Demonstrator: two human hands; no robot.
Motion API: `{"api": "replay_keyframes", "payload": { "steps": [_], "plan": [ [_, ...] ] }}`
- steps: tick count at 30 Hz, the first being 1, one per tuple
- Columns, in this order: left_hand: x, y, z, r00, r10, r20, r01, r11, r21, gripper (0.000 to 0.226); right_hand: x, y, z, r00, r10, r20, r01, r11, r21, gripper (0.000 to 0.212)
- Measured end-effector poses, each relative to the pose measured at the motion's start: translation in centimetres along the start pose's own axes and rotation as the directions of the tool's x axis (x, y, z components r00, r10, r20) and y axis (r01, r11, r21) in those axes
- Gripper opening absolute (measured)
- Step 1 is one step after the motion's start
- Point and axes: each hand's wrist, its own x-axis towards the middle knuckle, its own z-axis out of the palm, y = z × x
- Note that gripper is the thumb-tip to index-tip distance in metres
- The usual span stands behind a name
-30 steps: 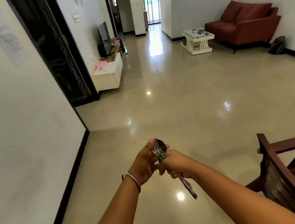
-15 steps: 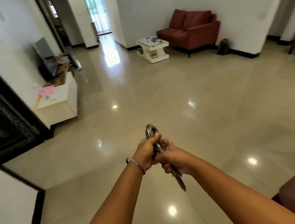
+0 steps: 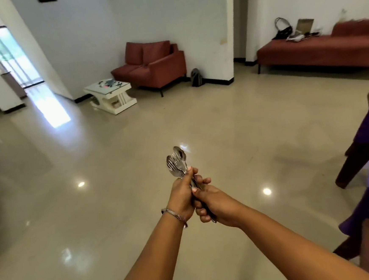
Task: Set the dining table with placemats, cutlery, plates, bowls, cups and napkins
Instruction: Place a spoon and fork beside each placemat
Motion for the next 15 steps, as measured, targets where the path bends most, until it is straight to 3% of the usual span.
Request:
{"api": "replay_keyframes", "payload": {
  "steps": [3, 6, 10, 15],
  "plan": [
    [6.7, 1.4, 3.4, 1.0, -0.03, -0.001, 0.03, 0.999, 0.013, 0.026, 3.6, -5.3, -6.1, 0.99, 0.136, 0.027, -0.124, 0.957, -0.263, 0.019],
    [12.2, 2.4, 5.7, 0.997, -0.066, 0.028, 0.065, 0.997, 0.035, 0.027, 6.1, -9.6, -12.6, 0.971, 0.205, -0.127, -0.24, 0.86, -0.451, 0.042],
    [19.3, 2.4, 9.9, 0.97, -0.174, 0.17, 0.141, 0.971, 0.193, 0.025, 9.6, -13.2, -19.4, 0.948, -0.046, -0.315, -0.032, 0.971, -0.238, 0.041],
    [28.0, 0.4, 16.8, 0.873, -0.313, 0.374, 0.117, 0.879, 0.463, 0.029, 13.9, -16.4, -28.1, 0.741, -0.28, -0.611, 0.238, 0.96, -0.151, 0.033]
  ]
}}
